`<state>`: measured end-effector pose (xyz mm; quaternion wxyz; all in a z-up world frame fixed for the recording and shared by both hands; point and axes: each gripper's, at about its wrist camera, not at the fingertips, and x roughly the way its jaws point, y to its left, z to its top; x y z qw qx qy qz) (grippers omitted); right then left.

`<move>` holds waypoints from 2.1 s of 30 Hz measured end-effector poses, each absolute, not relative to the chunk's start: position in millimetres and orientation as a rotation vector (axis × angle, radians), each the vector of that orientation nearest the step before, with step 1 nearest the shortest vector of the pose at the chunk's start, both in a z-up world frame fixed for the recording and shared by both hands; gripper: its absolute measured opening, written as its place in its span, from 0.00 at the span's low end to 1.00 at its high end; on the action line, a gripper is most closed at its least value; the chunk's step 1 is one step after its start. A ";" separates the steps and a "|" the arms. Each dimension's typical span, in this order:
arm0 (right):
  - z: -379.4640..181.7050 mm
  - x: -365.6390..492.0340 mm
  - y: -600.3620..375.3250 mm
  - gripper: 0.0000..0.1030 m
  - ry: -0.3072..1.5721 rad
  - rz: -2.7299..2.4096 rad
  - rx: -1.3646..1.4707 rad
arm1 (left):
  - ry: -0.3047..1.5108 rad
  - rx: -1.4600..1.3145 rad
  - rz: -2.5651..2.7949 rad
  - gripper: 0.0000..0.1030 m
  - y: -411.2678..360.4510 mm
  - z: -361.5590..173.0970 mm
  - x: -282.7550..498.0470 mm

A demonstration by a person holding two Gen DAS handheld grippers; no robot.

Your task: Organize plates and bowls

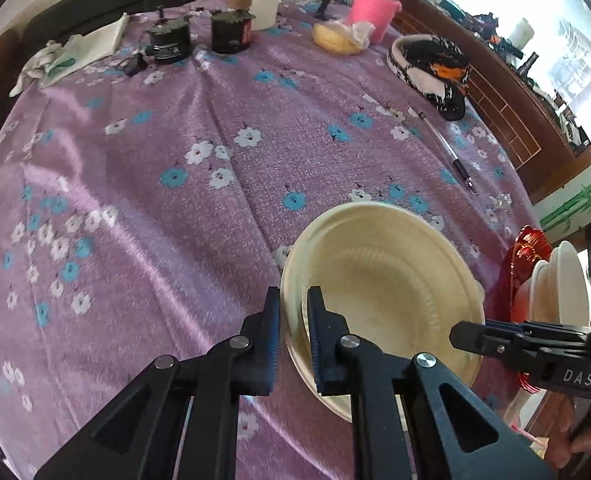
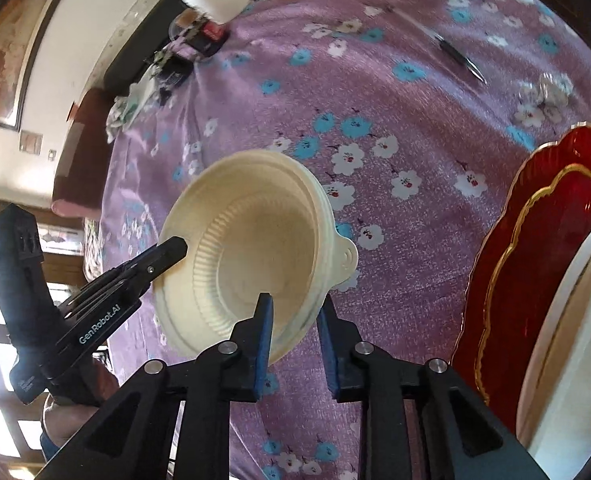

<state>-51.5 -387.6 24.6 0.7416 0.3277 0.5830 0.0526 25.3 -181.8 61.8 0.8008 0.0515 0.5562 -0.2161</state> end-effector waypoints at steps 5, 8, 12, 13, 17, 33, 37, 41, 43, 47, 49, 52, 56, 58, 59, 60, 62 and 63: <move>30.8 -57.9 -375.3 0.22 1.286 0.180 0.621 | 1.176 0.079 -0.424 0.12 -164.1 72.2 -3.4; 31.6 -64.5 -361.4 0.21 1.306 0.230 0.540 | 1.172 0.062 -0.386 0.12 -148.4 72.7 -27.1; 30.5 -71.8 -341.1 0.19 1.325 0.298 0.447 | 1.180 0.027 -0.330 0.12 -128.7 63.8 -48.4; 29.3 -72.1 -337.3 0.18 1.329 0.308 0.430 | 1.192 0.022 -0.312 0.12 -124.7 58.3 -51.1; 25.6 -72.6 -322.3 0.17 1.336 0.336 0.372 | 1.176 0.057 -0.262 0.13 -120.6 48.4 -56.5; 48.9 -87.4 -254.3 0.17 1.313 0.546 0.216 | 1.084 -0.048 -0.069 0.13 -50.1 74.8 -114.1; 56.4 -90.6 -239.2 0.17 1.290 0.594 0.187 | 1.078 -0.068 -0.037 0.13 -41.0 78.4 -121.1; 60.1 -91.8 -236.3 0.17 1.274 0.613 0.175 | 1.069 -0.059 -0.036 0.13 -43.6 82.2 -122.1; 58.5 -91.5 -239.1 0.17 1.282 0.608 0.186 | 1.071 -0.053 -0.037 0.13 -45.4 81.5 -121.6; 58.4 -90.4 -242.3 0.17 1.282 0.605 0.197 | 1.058 -0.046 -0.042 0.13 -47.5 84.9 -120.5; 63.7 -90.9 -245.0 0.17 1.263 0.605 0.196 | 1.049 -0.041 -0.051 0.13 -50.8 89.1 -118.3; 71.3 -92.6 -253.2 0.17 1.241 0.589 0.202 | 1.035 -0.027 -0.075 0.13 -60.1 95.7 -113.3; 80.8 -95.1 -271.5 0.17 1.207 0.546 0.221 | 1.030 0.001 -0.130 0.13 -79.9 100.6 -103.4; 84.1 -96.1 -282.6 0.17 1.196 0.519 0.236 | 1.026 0.018 -0.162 0.13 -91.8 103.9 -98.5; 85.7 -97.3 -289.3 0.17 1.190 0.501 0.249 | 1.022 0.028 -0.179 0.13 -97.8 105.9 -96.8; 86.9 -98.5 -294.4 0.17 1.187 0.489 0.257 | 1.019 0.037 -0.195 0.13 -103.7 107.7 -94.8; 91.8 -102.1 -308.9 0.17 1.173 0.457 0.282 | 1.016 0.052 -0.229 0.13 -115.7 111.3 -90.9; 94.1 -103.4 -314.2 0.17 1.167 0.446 0.292 | 1.016 0.058 -0.242 0.13 -120.0 112.6 -89.9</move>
